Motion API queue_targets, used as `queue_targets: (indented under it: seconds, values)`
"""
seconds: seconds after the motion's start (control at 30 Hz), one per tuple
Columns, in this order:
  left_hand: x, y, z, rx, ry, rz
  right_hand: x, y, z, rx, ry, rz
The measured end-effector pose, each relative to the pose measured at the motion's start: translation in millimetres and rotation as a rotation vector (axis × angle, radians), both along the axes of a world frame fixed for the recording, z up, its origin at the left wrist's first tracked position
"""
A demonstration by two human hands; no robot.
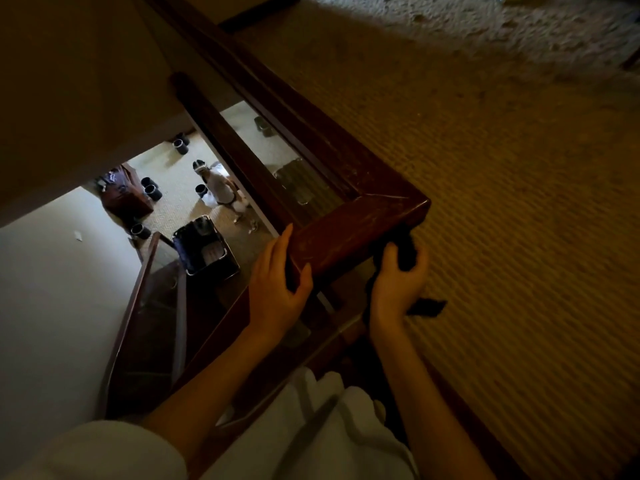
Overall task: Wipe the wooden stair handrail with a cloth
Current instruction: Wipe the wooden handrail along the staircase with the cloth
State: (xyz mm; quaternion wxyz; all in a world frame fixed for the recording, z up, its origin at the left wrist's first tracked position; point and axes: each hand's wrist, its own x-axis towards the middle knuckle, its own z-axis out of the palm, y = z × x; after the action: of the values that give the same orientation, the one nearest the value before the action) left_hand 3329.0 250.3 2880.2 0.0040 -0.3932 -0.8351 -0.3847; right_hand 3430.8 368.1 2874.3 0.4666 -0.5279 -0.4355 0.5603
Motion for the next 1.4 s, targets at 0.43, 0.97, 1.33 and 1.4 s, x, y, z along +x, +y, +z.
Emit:
queue_targets:
  seconds: [0.43, 0.97, 1.33, 1.4]
  values:
    - [0.1, 2.1, -5.2, 0.003, 0.057, 0.012, 22.1, 17.8, -10.3, 0.067, -0.183, 0.198]
    - [-3.5, 1.2, -6.9, 0.037, 0.060, -0.004, 10.5, -8.9, -8.7, 0.196, -0.266, 0.204]
    - [0.8, 1.2, -7.4, 0.158, -0.027, 0.075, 0.2, -49.3, -1.6, 0.108, -0.205, 0.231]
    - [0.0, 1.1, -7.2, 0.153, -0.025, 0.070, 5.2, -83.5, -11.1, 0.167, -0.235, 0.371]
